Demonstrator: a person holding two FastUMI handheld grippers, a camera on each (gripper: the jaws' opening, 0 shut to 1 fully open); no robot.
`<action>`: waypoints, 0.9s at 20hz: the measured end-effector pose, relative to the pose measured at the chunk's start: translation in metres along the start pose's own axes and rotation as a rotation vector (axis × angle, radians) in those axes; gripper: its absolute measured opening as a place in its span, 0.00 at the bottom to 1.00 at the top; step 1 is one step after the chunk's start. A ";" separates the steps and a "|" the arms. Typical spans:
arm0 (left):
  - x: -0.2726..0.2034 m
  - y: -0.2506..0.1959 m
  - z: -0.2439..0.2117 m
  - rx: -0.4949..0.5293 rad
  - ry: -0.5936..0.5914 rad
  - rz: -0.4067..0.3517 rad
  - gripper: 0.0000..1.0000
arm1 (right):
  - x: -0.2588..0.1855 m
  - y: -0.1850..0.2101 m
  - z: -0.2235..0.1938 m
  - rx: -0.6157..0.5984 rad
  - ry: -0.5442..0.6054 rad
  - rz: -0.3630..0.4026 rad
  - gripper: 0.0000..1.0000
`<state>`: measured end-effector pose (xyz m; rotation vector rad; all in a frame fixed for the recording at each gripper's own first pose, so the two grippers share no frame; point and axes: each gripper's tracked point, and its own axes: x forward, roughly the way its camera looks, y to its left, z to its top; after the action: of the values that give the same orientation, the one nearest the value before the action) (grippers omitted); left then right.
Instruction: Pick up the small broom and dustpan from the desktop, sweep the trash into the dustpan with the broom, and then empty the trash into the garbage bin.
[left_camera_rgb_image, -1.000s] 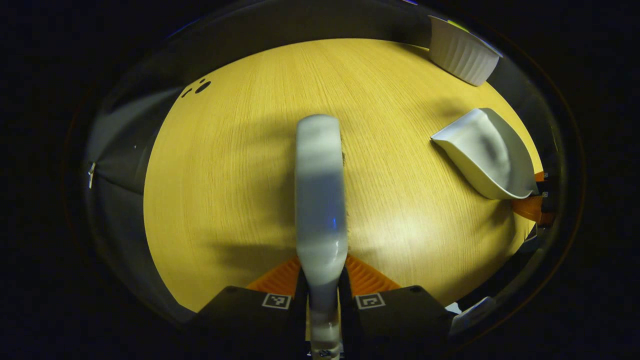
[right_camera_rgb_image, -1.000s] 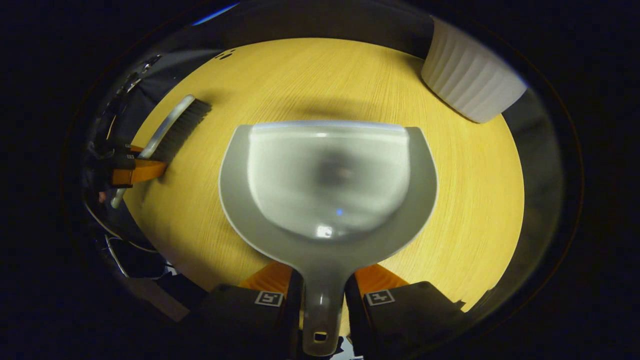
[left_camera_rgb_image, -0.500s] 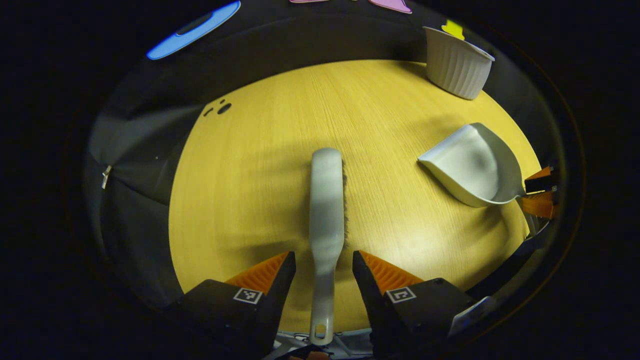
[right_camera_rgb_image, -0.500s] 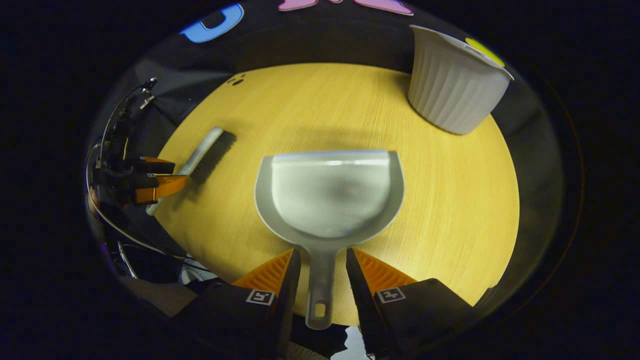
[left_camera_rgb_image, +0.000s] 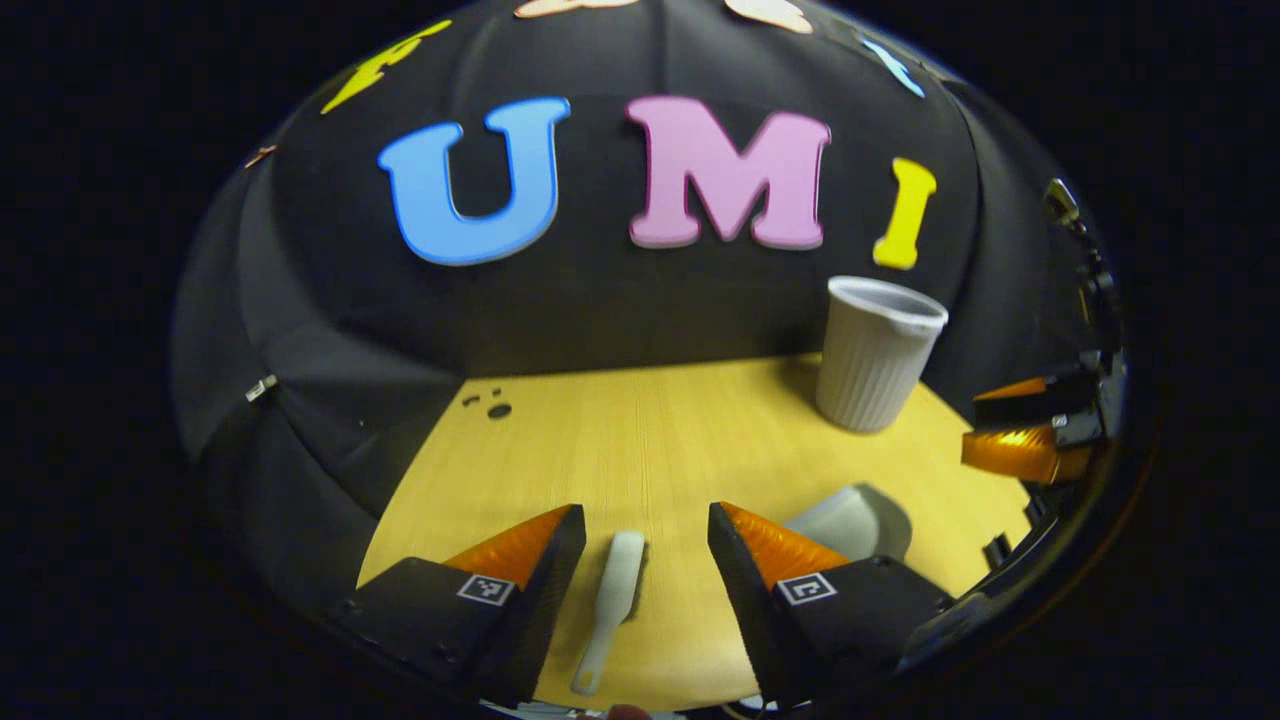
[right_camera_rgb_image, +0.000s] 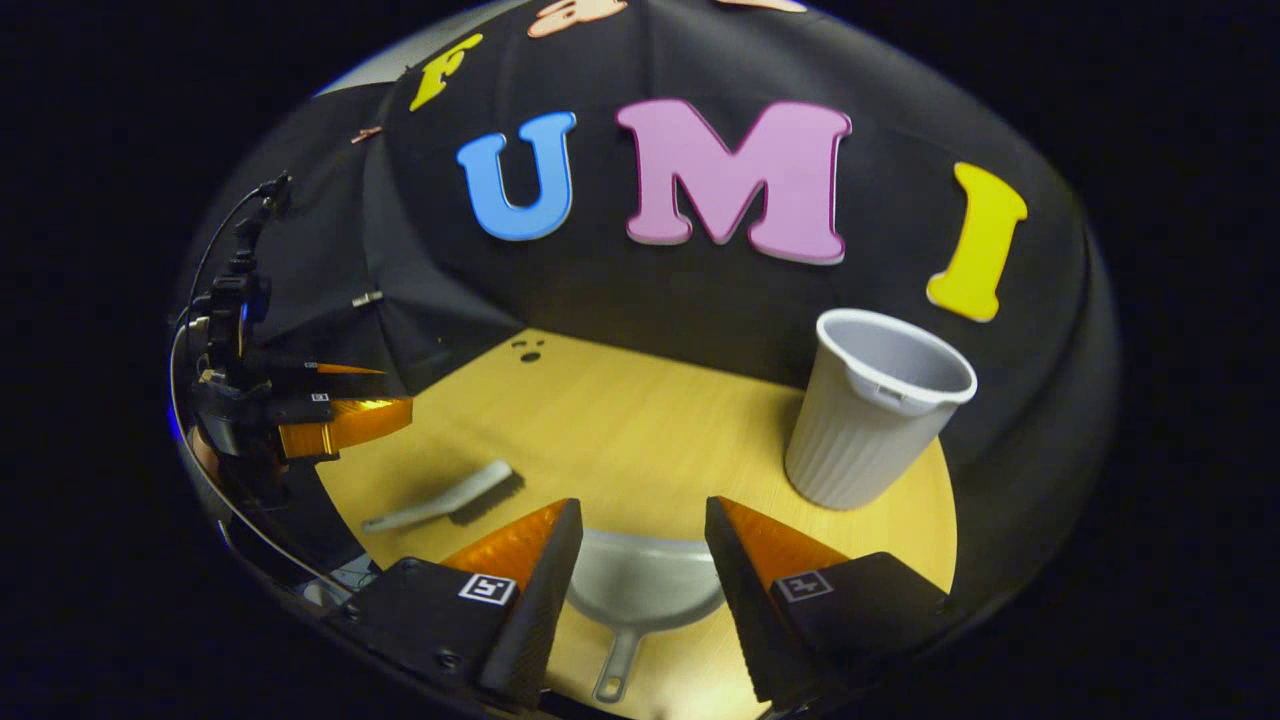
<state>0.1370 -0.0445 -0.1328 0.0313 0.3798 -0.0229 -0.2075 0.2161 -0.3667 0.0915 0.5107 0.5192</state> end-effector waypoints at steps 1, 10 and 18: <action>-0.007 0.000 0.017 -0.002 -0.058 0.015 0.80 | -0.003 -0.005 0.009 -0.015 -0.037 -0.006 0.82; -0.034 -0.005 0.055 -0.065 -0.232 0.096 0.81 | -0.024 -0.033 0.057 -0.026 -0.246 -0.137 0.98; -0.025 -0.006 0.049 -0.098 -0.205 0.075 0.81 | -0.021 -0.036 0.065 0.022 -0.249 -0.136 0.98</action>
<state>0.1314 -0.0521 -0.0781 -0.0534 0.1742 0.0662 -0.1754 0.1774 -0.3081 0.1401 0.2769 0.3632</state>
